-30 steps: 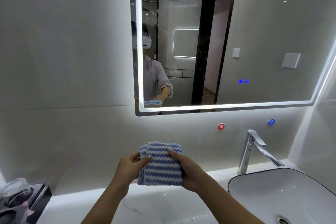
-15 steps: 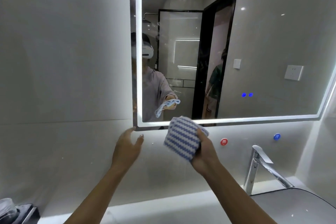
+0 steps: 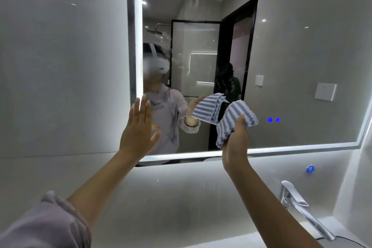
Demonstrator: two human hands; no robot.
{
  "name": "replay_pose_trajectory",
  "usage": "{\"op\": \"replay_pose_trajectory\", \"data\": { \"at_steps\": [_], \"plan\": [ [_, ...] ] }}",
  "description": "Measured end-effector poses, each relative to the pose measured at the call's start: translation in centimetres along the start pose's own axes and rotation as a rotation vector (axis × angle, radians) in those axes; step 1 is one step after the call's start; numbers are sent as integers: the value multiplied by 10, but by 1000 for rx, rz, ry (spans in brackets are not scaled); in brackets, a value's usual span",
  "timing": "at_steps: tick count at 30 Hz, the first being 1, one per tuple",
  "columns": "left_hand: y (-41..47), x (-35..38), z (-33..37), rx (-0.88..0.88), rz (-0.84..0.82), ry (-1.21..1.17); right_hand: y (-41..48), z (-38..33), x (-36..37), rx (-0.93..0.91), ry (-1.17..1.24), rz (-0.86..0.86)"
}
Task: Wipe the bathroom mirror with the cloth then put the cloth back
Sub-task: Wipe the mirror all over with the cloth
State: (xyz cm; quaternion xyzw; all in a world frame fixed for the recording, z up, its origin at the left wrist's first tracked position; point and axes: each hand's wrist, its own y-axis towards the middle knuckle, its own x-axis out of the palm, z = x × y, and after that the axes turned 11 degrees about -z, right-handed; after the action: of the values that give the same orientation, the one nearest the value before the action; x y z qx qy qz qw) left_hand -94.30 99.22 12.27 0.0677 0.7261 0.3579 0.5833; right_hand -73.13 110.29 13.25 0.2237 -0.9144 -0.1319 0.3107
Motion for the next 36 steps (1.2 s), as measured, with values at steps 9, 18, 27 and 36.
{"op": "replay_pose_trajectory", "data": {
  "at_steps": [9,18,27,36],
  "plan": [
    [8,16,-16,41,26,176,31,31,43,-284,-455,-222],
    [11,27,-28,61,91,322,60,92,37,-667,-1440,-251],
    [13,32,-30,32,134,415,74,80,32,-754,-1348,-301],
    [14,34,-29,24,153,443,87,77,43,-824,-1509,-99]
  ]
}}
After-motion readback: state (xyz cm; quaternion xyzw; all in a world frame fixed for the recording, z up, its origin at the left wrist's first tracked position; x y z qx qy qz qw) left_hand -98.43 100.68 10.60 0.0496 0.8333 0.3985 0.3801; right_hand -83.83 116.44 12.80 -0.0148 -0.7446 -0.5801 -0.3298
